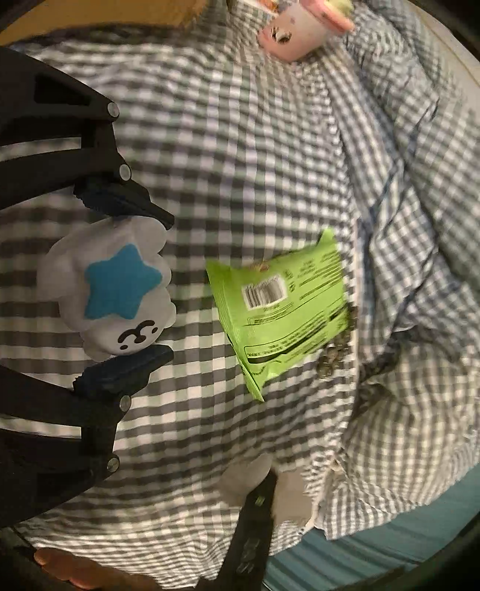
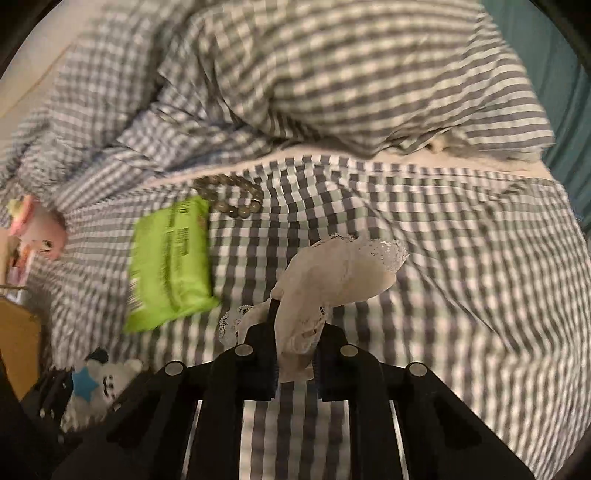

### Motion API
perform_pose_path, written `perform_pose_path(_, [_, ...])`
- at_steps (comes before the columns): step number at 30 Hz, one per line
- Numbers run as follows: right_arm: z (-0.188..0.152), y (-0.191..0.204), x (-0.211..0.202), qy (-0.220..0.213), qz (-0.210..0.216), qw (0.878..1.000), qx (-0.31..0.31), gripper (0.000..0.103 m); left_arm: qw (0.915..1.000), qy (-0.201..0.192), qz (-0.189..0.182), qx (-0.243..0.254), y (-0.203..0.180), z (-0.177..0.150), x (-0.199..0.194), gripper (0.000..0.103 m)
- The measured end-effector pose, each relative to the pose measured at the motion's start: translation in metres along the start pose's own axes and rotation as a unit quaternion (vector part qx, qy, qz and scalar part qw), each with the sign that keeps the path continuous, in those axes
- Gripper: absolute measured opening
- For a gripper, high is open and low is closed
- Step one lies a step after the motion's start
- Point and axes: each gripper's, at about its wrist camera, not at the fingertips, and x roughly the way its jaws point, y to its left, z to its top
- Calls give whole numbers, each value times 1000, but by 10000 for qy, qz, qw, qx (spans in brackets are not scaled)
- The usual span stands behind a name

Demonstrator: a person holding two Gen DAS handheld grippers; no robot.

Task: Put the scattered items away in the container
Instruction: 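Grasp the white star plush with the left tool while the right grasps the lace cloth, then carry the star plush and lace cloth into the box while both tools open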

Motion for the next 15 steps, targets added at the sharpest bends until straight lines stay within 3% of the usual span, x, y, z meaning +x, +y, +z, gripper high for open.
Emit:
perform_pose_path(8, [-42, 19, -83, -312, 460, 9984, -121, 13, 9988, -397, 176, -206, 26, -20, -85, 66])
perform_pose_path(15, [-81, 59, -148, -626, 706, 9949, -361, 13, 9953, -838, 319, -357, 56, -48, -159, 66])
